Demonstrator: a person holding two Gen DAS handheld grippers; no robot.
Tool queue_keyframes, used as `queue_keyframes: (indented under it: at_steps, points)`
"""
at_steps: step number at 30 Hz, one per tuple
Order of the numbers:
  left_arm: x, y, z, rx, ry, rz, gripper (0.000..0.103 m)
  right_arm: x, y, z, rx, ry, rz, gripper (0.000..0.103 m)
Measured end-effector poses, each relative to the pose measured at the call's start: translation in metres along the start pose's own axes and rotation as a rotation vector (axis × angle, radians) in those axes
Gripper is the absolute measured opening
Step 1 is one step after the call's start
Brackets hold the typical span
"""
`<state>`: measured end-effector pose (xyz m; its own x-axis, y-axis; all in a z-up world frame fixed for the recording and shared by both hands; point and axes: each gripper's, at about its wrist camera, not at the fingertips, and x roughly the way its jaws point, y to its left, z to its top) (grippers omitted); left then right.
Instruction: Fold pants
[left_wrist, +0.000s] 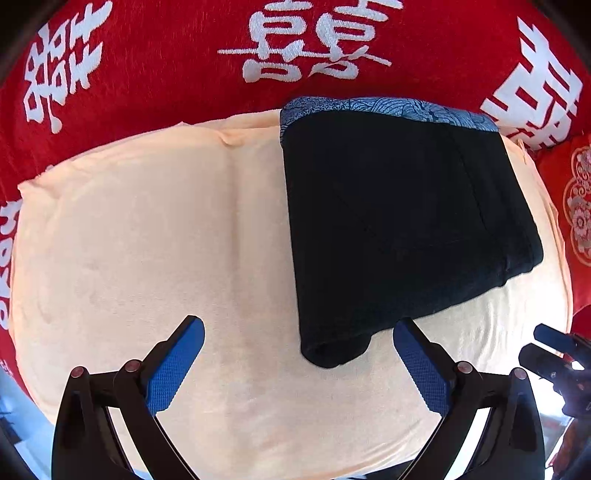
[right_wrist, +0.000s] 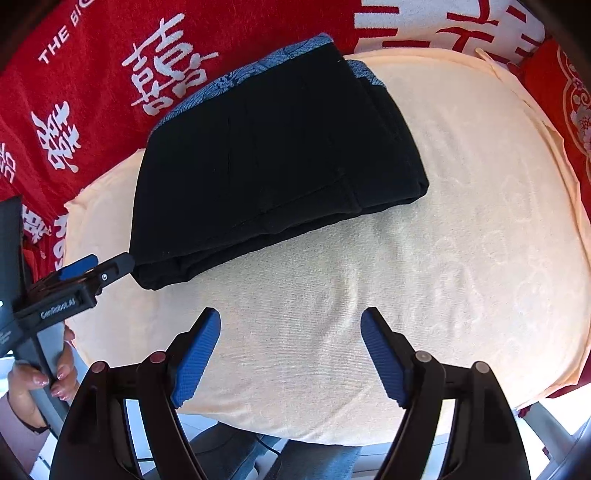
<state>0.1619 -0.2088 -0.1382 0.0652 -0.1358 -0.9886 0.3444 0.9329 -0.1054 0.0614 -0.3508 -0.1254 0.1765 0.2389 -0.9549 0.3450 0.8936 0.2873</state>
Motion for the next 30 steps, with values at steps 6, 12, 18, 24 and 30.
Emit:
queue_keyframes:
  at_steps: [6,12,18,24,30]
  points:
    - [-0.001,-0.001,0.013,-0.036,-0.01,0.018,0.103,-0.011,-0.009,0.025,-0.008,-0.025,0.031,0.081]
    - [0.001,0.008,0.031,-0.105,-0.022,0.006,0.103,-0.018,-0.018,0.056,-0.037,-0.036,0.043,0.081]
    - [0.008,0.014,0.047,-0.152,-0.026,0.035,0.103,-0.012,-0.037,0.08,-0.026,-0.018,0.055,0.082]
    - [0.019,0.01,0.058,-0.161,-0.014,0.035,0.103,-0.006,-0.053,0.101,-0.025,-0.001,0.06,0.082]
    - [0.031,-0.003,0.064,-0.123,-0.006,0.031,0.103,0.005,-0.07,0.117,-0.004,0.027,0.077,0.082]
